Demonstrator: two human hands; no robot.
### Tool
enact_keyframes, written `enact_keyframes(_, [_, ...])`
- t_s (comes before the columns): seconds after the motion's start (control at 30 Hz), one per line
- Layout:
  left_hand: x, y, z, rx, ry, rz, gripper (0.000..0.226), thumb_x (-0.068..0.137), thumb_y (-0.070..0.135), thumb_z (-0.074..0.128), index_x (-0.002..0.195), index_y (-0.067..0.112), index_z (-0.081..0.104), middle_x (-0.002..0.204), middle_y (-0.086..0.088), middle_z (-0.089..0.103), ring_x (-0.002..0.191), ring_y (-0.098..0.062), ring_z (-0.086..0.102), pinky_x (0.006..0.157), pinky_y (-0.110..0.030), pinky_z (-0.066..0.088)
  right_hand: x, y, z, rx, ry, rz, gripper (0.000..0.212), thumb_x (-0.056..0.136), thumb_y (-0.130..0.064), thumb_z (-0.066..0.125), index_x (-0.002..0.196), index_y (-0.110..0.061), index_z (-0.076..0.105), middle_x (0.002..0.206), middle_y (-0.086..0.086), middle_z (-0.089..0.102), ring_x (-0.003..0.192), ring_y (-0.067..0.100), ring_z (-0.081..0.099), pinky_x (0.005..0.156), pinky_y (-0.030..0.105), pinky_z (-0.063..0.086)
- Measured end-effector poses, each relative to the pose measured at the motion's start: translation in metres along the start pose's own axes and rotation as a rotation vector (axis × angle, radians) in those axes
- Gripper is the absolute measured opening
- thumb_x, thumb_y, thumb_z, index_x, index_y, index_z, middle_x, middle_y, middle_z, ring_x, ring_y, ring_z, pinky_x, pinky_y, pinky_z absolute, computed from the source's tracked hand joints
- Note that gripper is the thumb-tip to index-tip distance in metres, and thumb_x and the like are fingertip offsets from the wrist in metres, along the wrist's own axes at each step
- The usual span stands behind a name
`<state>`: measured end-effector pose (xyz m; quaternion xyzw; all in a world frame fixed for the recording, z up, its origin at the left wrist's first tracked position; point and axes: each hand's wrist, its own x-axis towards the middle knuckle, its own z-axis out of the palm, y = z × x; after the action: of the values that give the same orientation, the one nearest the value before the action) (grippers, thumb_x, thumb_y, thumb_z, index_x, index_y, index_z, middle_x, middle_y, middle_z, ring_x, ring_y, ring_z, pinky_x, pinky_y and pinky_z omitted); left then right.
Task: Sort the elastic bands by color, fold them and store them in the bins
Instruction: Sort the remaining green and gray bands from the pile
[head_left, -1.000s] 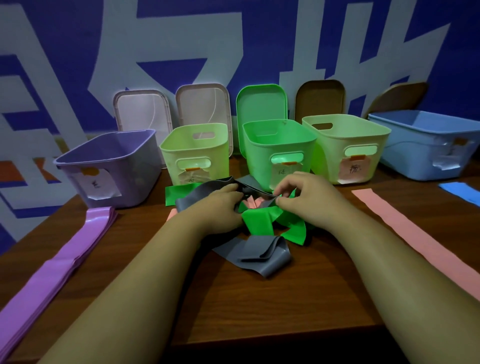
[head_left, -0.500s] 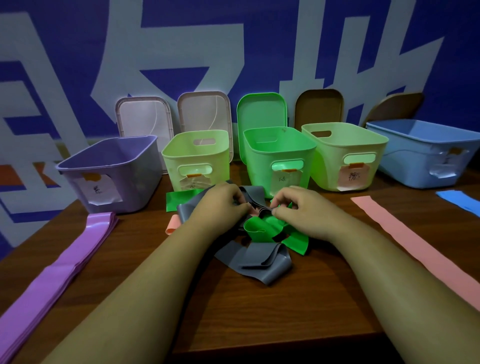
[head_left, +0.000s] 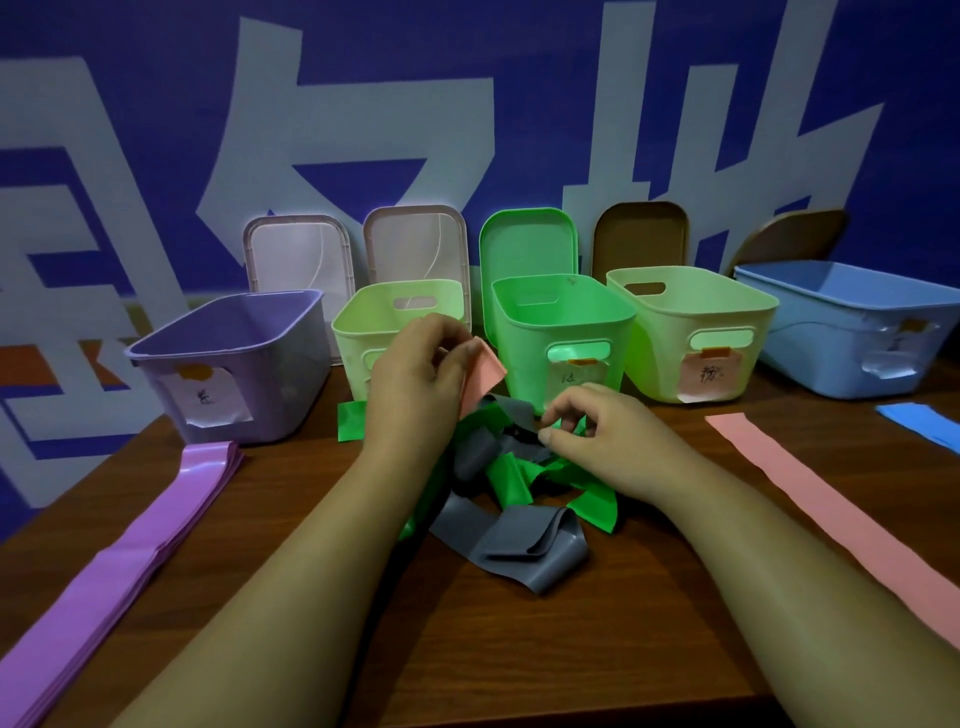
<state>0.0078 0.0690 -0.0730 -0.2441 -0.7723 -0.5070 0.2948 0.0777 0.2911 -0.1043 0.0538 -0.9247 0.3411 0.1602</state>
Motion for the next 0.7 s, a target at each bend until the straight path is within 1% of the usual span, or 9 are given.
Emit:
enact_keyframes(0.07, [-0.001, 0.011, 0.0, -0.087, 0.002, 0.024, 0.005, 0.1, 0.026, 0.072, 0.097, 0.03, 0.069, 0.09, 0.013, 0.07, 0.087, -0.011, 0.067, 0.075, -0.04, 0.058, 0.001, -0.003, 0.0, 0.038, 0.039, -0.043, 0.017, 0.095, -0.046, 0.075, 0.11, -0.04, 0.069, 0.103, -0.014, 0.061, 0.092, 0.005, 0.059, 0.08, 0.031, 0.051])
enact_keyframes(0.17, [-0.005, 0.023, 0.003, -0.209, -0.067, 0.063, 0.004, 0.098, 0.022, 0.073, 0.096, 0.025, 0.071, 0.088, 0.009, 0.07, 0.087, -0.016, 0.068, 0.078, -0.044, 0.059, 0.002, -0.011, 0.0, 0.218, 0.107, -0.083, 0.028, 0.092, -0.053, 0.076, 0.118, -0.044, 0.07, 0.104, -0.014, 0.064, 0.09, 0.01, 0.061, 0.082, 0.035, 0.055])
enact_keyframes(0.23, [-0.007, 0.027, 0.006, -0.216, -0.12, 0.093, 0.001, 0.096, 0.025, 0.072, 0.095, 0.025, 0.072, 0.09, 0.008, 0.071, 0.089, -0.016, 0.068, 0.081, -0.044, 0.058, 0.001, -0.017, 0.0, 0.306, 0.109, -0.102, 0.03, 0.091, -0.05, 0.077, 0.121, -0.043, 0.072, 0.108, -0.014, 0.067, 0.095, 0.012, 0.064, 0.084, 0.037, 0.056])
enact_keyframes(0.33, [-0.009, 0.031, 0.01, -0.11, -0.187, 0.164, 0.006, 0.093, 0.027, 0.075, 0.09, 0.027, 0.07, 0.095, 0.007, 0.064, 0.09, -0.01, 0.063, 0.079, -0.029, 0.053, -0.002, -0.023, -0.001, 0.373, 0.059, -0.12, 0.031, 0.095, -0.036, 0.078, 0.123, -0.048, 0.071, 0.117, -0.016, 0.071, 0.109, 0.01, 0.065, 0.096, 0.045, 0.057])
enact_keyframes(0.4, [-0.01, 0.032, 0.012, -0.08, -0.227, 0.169, 0.012, 0.093, 0.024, 0.078, 0.088, 0.029, 0.068, 0.096, 0.005, 0.06, 0.086, -0.008, 0.059, 0.074, -0.019, 0.046, -0.003, -0.025, -0.001, 0.423, 0.051, -0.116, 0.033, 0.094, -0.034, 0.079, 0.123, -0.047, 0.072, 0.119, -0.017, 0.073, 0.114, 0.006, 0.065, 0.101, 0.045, 0.056])
enact_keyframes(0.47, [-0.01, 0.029, 0.014, -0.066, -0.249, 0.172, 0.015, 0.093, 0.025, 0.079, 0.087, 0.031, 0.067, 0.095, 0.006, 0.058, 0.082, -0.007, 0.058, 0.072, -0.017, 0.043, -0.002, -0.026, -0.001, 0.445, 0.058, -0.108, 0.03, 0.094, -0.038, 0.079, 0.122, -0.044, 0.073, 0.116, -0.016, 0.075, 0.113, 0.008, 0.067, 0.1, 0.045, 0.057])
enact_keyframes(0.57, [-0.011, 0.026, 0.015, -0.064, -0.275, 0.155, 0.014, 0.093, 0.028, 0.078, 0.087, 0.032, 0.066, 0.095, 0.008, 0.058, 0.078, -0.01, 0.059, 0.07, -0.028, 0.05, -0.001, -0.024, -0.001, 0.453, 0.066, -0.098, 0.025, 0.094, -0.035, 0.08, 0.119, -0.038, 0.077, 0.109, -0.012, 0.077, 0.107, 0.01, 0.07, 0.094, 0.04, 0.059])
enact_keyframes(0.63, [-0.011, 0.026, 0.015, -0.024, -0.257, 0.157, 0.012, 0.093, 0.029, 0.077, 0.088, 0.028, 0.067, 0.094, 0.008, 0.059, 0.083, -0.008, 0.057, 0.072, -0.023, 0.048, -0.001, -0.023, -0.001, 0.445, 0.087, -0.092, 0.023, 0.095, -0.033, 0.079, 0.118, -0.035, 0.079, 0.107, -0.012, 0.078, 0.105, 0.006, 0.071, 0.091, 0.033, 0.059])
enact_keyframes(0.7, [-0.011, 0.024, 0.015, -0.017, -0.257, 0.129, 0.011, 0.095, 0.032, 0.076, 0.09, 0.026, 0.067, 0.092, 0.008, 0.061, 0.083, -0.007, 0.058, 0.071, -0.023, 0.049, -0.001, -0.023, -0.002, 0.395, 0.148, -0.089, 0.018, 0.096, -0.034, 0.079, 0.114, -0.034, 0.082, 0.103, -0.013, 0.079, 0.103, 0.006, 0.071, 0.09, 0.033, 0.059])
